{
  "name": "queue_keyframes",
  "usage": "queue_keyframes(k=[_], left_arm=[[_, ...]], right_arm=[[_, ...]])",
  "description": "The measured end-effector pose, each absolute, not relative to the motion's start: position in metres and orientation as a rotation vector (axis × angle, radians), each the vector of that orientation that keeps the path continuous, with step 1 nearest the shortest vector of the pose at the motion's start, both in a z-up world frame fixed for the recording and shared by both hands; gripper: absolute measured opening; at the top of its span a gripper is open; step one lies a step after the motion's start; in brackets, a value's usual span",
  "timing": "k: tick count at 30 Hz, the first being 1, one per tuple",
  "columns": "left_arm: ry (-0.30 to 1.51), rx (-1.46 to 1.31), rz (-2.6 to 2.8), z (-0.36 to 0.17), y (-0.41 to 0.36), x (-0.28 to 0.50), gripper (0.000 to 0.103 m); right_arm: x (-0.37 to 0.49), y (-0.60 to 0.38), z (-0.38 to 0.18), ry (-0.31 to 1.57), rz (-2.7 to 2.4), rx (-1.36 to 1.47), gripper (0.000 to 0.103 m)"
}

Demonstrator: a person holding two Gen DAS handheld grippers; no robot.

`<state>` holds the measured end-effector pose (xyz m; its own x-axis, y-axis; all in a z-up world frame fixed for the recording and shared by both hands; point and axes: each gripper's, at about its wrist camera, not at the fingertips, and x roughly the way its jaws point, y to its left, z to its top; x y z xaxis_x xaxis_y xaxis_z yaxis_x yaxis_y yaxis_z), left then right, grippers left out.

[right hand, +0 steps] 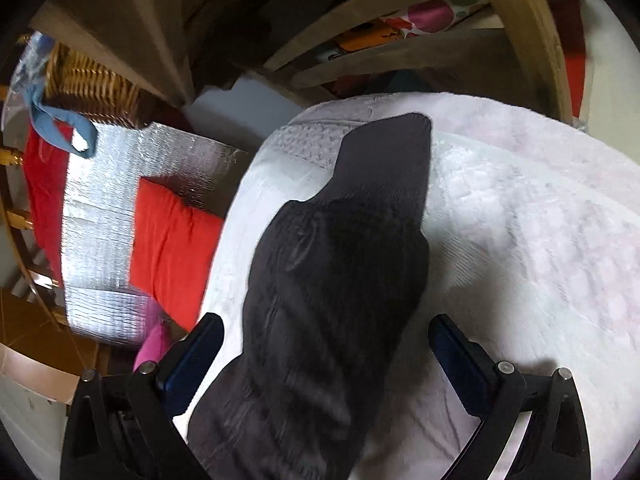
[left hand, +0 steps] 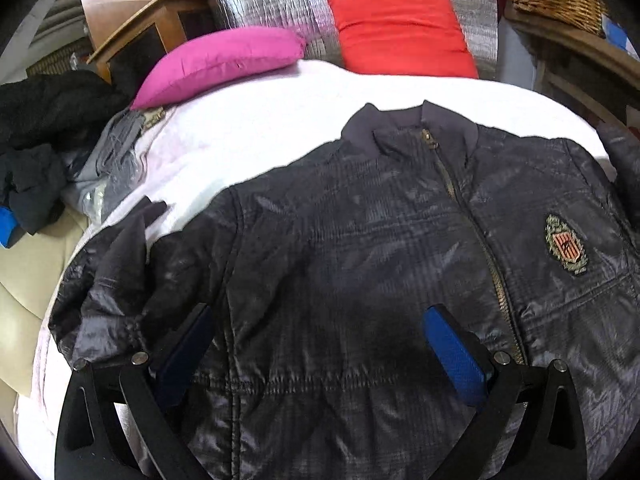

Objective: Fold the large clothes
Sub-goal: 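Grasp the jacket sleeve nearest the right tool and lift it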

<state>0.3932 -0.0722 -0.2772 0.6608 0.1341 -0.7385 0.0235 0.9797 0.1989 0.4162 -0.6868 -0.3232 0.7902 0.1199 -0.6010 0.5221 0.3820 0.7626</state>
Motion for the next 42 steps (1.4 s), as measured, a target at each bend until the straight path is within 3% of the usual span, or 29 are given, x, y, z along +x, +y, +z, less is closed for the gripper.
queue_keyframes(k=[1, 2, 3, 4, 6, 9, 11, 16, 21, 28, 35, 37, 38, 39, 42], left_arm=[[0.834, 0.195, 0.068, -0.273, -0.07, 0.392, 0.103], [0.824, 0.19, 0.072, -0.27, -0.067, 0.392, 0.103], [0.816, 0.182, 0.076, -0.266, -0.064, 0.391, 0.103], [0.811, 0.167, 0.076, -0.262, -0.06, 0.389, 0.103], [0.794, 0.136, 0.074, -0.251, -0.051, 0.385, 0.103], [0.765, 0.12, 0.091, -0.238, -0.04, 0.378, 0.103], [0.757, 0.099, 0.093, -0.232, -0.032, 0.374, 0.103], [0.756, 0.044, 0.1, -0.22, -0.008, 0.363, 0.103], [0.734, 0.013, 0.137, -0.211, 0.018, 0.353, 0.103], [0.705, -0.039, 0.222, -0.202, 0.057, 0.343, 0.103], [0.698, -0.057, 0.24, -0.201, 0.066, 0.341, 0.103], [0.703, -0.053, 0.236, -0.203, 0.064, 0.343, 0.103], [0.705, -0.05, 0.236, -0.203, 0.062, 0.344, 0.103], [0.707, -0.047, 0.234, -0.204, 0.06, 0.345, 0.103], [0.712, -0.042, 0.226, -0.206, 0.052, 0.348, 0.103]], right_arm=[[0.422, -0.685, -0.324, 0.652, -0.299, 1.147, 0.101], [0.426, -0.683, -0.322, 0.639, -0.315, 1.123, 0.094], [0.429, -0.678, -0.318, 0.628, -0.326, 1.089, 0.075], [0.431, -0.675, -0.316, 0.638, -0.334, 1.066, 0.068], [0.436, -0.663, -0.311, 0.67, -0.366, 1.004, 0.038], [0.437, -0.641, -0.29, 0.652, -0.389, 0.895, 0.028], [0.438, -0.613, -0.26, 0.618, -0.379, 0.774, 0.027], [0.429, -0.528, -0.188, 0.506, -0.282, 0.531, 0.026], [0.415, -0.433, -0.152, 0.471, -0.092, 0.387, 0.026], [0.409, -0.343, -0.156, 0.547, 0.084, 0.308, 0.026], [0.406, -0.349, -0.172, 0.633, 0.101, 0.401, 0.029], [0.406, -0.355, -0.174, 0.657, 0.091, 0.418, 0.045], [0.407, -0.362, -0.177, 0.678, 0.082, 0.44, 0.075], [0.405, -0.368, -0.178, 0.673, 0.077, 0.461, 0.086], [0.4, -0.381, -0.175, 0.634, 0.035, 0.467, 0.086]])
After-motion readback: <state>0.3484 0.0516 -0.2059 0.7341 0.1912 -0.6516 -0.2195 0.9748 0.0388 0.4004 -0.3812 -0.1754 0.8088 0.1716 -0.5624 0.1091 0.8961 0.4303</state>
